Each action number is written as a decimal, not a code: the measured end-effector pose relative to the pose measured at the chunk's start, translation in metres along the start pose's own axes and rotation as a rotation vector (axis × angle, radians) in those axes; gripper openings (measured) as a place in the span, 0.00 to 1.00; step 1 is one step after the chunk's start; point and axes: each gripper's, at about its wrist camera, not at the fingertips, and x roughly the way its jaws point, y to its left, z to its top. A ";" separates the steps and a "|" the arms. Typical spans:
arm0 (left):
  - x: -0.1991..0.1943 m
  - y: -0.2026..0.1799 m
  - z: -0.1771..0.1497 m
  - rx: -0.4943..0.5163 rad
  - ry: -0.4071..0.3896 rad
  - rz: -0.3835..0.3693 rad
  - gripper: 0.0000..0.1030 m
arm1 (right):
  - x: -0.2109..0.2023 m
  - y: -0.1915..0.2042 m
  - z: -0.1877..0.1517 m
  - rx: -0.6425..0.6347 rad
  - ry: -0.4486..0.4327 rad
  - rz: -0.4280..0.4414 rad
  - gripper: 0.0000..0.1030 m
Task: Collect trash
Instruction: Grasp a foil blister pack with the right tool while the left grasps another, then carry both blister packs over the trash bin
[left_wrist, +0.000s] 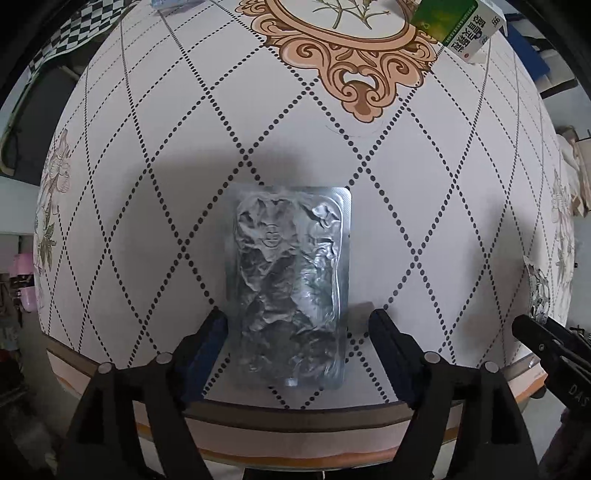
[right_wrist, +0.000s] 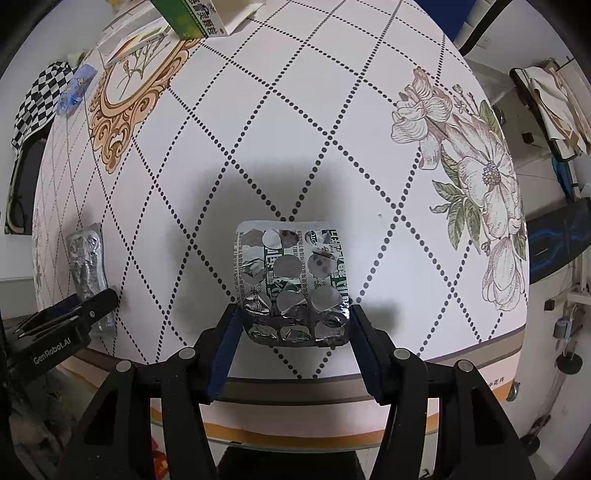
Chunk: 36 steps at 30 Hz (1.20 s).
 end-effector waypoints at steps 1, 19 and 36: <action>0.001 -0.004 0.000 -0.005 -0.004 0.003 0.74 | 0.002 0.000 0.001 -0.001 0.003 -0.002 0.58; -0.062 -0.011 -0.051 0.056 -0.182 0.012 0.60 | 0.006 0.013 -0.053 -0.006 -0.068 0.041 0.58; -0.074 0.043 -0.205 0.157 -0.224 -0.117 0.60 | -0.021 0.050 -0.251 0.053 -0.117 0.125 0.58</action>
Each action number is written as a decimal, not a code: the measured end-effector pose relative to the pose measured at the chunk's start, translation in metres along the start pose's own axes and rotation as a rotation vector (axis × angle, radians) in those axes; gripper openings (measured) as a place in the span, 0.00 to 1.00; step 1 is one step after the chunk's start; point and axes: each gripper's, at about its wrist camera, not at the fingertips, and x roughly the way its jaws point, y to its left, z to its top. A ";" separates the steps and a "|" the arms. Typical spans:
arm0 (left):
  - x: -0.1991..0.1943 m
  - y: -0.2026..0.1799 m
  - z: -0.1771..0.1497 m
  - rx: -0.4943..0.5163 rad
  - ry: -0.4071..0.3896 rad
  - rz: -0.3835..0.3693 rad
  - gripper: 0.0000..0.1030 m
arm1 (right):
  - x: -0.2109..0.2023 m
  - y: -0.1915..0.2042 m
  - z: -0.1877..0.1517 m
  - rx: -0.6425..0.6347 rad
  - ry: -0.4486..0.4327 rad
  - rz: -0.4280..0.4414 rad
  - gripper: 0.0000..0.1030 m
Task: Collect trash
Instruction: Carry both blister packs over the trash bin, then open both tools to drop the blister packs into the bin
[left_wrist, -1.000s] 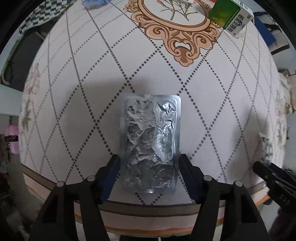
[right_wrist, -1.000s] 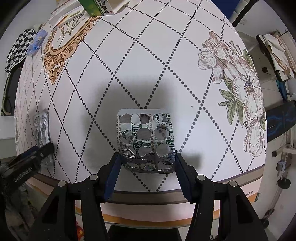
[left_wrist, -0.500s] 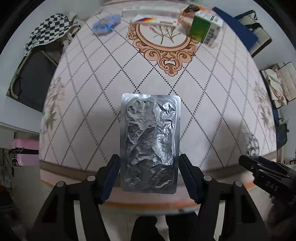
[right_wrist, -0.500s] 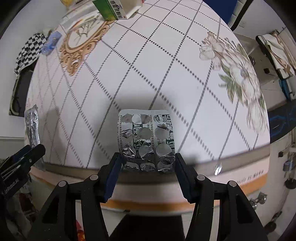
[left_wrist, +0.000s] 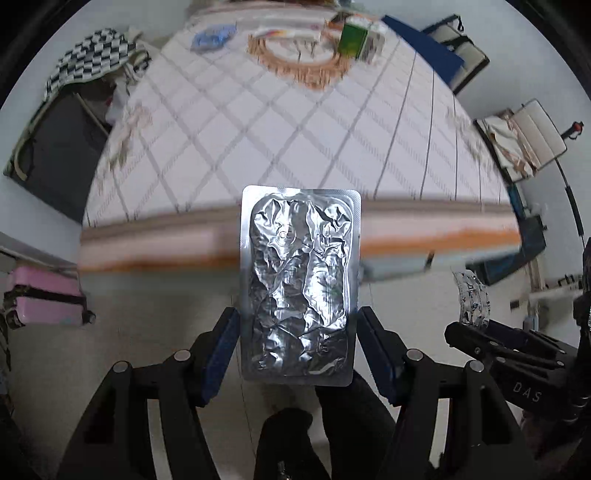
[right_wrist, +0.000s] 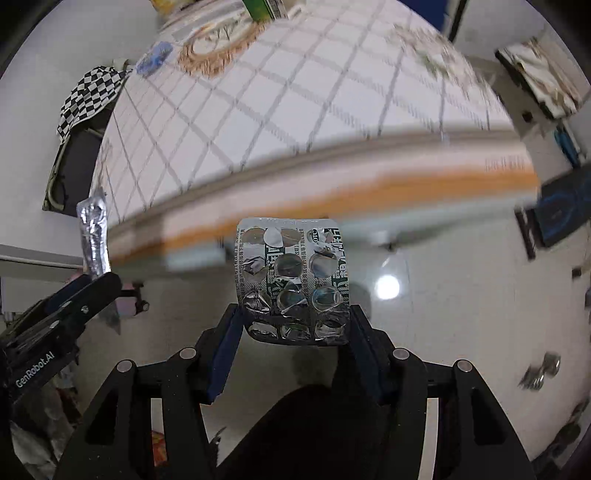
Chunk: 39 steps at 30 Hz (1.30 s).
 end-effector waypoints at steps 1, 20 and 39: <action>0.007 0.003 -0.011 0.003 0.020 -0.007 0.60 | 0.005 -0.001 -0.014 0.013 0.011 0.001 0.58; 0.278 0.062 -0.087 -0.152 0.293 -0.063 0.61 | 0.282 -0.056 -0.078 0.138 0.259 0.017 0.58; 0.310 0.118 -0.112 -0.210 0.298 0.041 0.95 | 0.401 -0.052 -0.072 0.069 0.261 0.025 0.96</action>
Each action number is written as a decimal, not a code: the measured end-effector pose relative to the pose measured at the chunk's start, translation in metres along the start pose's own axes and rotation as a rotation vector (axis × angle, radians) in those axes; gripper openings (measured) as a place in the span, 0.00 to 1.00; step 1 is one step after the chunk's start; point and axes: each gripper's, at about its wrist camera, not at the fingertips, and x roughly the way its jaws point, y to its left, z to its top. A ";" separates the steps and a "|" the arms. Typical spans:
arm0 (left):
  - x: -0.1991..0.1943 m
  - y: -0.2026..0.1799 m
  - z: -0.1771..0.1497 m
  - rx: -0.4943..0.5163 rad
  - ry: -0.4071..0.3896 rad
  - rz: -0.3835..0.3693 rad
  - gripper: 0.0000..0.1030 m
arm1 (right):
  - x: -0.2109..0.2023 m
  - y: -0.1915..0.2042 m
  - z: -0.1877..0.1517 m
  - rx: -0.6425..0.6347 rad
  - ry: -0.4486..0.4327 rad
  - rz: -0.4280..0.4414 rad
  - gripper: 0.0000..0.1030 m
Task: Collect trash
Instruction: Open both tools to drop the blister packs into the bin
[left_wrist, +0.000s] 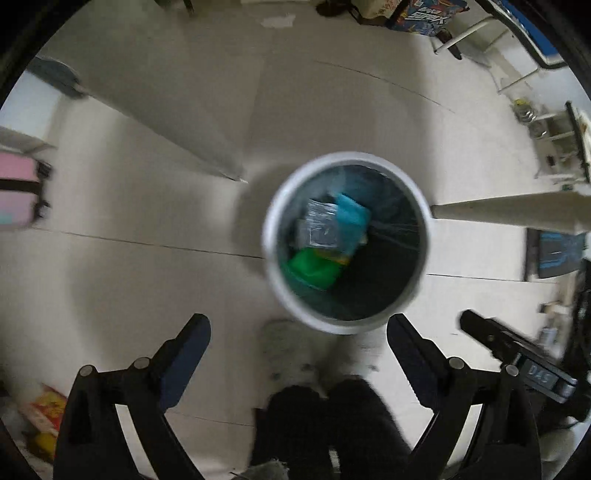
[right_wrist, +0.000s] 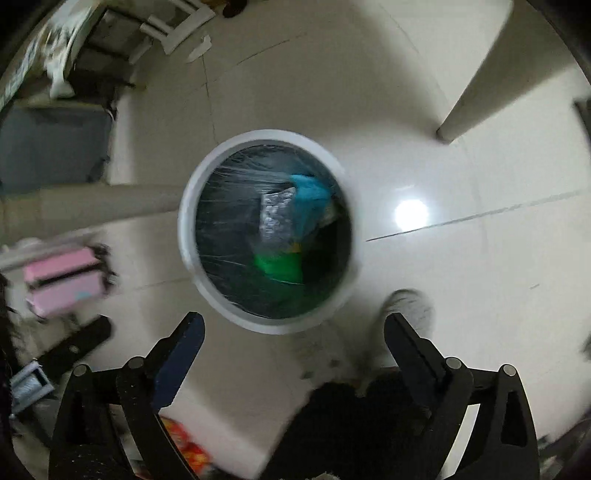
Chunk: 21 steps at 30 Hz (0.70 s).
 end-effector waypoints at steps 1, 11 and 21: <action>-0.008 -0.002 -0.004 0.007 -0.012 0.024 0.95 | -0.005 0.004 -0.001 -0.019 -0.009 -0.036 0.96; -0.099 -0.008 -0.041 0.044 -0.058 0.059 0.95 | -0.099 0.046 -0.034 -0.116 -0.092 -0.207 0.96; -0.210 -0.028 -0.059 0.056 -0.137 0.049 0.95 | -0.249 0.080 -0.073 -0.153 -0.172 -0.195 0.96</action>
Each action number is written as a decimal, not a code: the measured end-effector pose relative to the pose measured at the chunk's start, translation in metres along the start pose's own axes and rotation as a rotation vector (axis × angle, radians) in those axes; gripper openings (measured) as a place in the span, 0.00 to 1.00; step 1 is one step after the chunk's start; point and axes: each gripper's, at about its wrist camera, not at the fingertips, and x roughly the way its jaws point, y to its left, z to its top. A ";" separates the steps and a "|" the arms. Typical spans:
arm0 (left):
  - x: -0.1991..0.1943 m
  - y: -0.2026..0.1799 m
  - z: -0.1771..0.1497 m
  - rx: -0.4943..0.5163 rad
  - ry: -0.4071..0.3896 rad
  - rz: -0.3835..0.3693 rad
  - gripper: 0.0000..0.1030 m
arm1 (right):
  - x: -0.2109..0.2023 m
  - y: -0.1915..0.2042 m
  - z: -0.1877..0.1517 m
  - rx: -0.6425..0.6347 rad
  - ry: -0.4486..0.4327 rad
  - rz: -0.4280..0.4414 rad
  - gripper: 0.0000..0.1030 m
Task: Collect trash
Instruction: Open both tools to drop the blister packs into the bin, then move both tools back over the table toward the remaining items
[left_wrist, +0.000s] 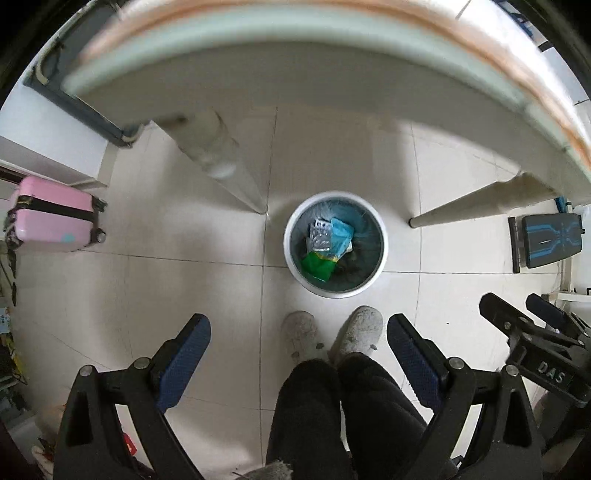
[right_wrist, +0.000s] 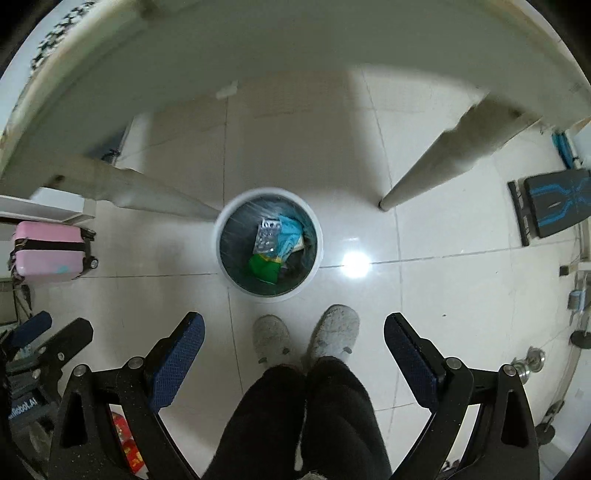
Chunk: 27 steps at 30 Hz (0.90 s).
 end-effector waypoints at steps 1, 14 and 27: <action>-0.011 -0.001 0.001 0.000 -0.009 -0.008 0.95 | -0.018 0.001 -0.001 -0.007 -0.007 0.001 0.96; -0.150 -0.003 0.042 -0.029 -0.168 -0.010 0.95 | -0.191 0.018 0.026 0.018 -0.065 0.108 0.96; -0.172 -0.031 0.226 -0.171 -0.292 0.159 1.00 | -0.250 -0.038 0.277 0.159 -0.154 0.141 0.96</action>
